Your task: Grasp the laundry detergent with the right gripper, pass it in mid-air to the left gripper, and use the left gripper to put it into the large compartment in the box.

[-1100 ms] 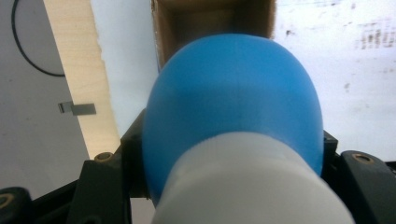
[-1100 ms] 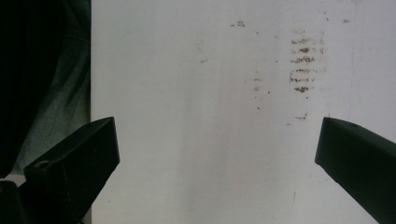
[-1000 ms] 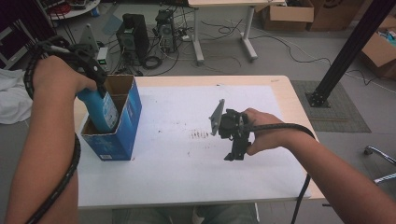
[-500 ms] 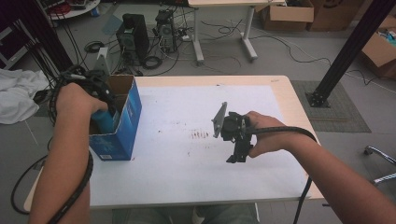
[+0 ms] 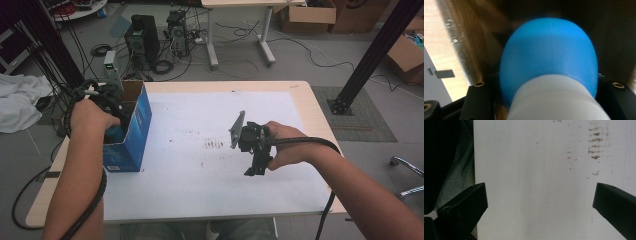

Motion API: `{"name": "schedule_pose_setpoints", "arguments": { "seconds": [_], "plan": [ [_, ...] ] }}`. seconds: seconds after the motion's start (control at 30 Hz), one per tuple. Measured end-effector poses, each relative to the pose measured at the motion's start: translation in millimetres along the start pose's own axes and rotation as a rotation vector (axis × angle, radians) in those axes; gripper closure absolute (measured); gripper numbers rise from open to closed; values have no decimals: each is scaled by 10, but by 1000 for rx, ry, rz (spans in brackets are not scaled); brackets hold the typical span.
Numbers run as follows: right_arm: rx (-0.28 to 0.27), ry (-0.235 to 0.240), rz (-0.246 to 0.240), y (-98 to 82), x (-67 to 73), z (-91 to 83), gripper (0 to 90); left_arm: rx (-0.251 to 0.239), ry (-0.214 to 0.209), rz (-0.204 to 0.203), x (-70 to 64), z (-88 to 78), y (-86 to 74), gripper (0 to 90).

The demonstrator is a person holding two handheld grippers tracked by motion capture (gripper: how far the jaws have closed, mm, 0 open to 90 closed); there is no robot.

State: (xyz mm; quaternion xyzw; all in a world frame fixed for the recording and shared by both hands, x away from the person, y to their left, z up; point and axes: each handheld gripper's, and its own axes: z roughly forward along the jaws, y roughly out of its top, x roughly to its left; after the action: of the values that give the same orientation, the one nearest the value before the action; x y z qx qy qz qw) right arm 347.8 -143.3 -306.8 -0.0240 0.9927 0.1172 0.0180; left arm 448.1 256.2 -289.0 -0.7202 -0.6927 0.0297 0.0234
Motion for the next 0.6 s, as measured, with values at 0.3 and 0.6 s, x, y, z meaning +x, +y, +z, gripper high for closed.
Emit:
{"name": "schedule_pose_setpoints", "arguments": {
  "seconds": [0.3, 0.6],
  "plan": [
    [38, 16, 2, -9, -37, -45, 0, -55, 7, 25, -7, 1, -34, 385],
    [49, 21, -4, 33, -38, -64, 0, -49, 11, 27, -31, 19, -51, 389]
  ]
}}
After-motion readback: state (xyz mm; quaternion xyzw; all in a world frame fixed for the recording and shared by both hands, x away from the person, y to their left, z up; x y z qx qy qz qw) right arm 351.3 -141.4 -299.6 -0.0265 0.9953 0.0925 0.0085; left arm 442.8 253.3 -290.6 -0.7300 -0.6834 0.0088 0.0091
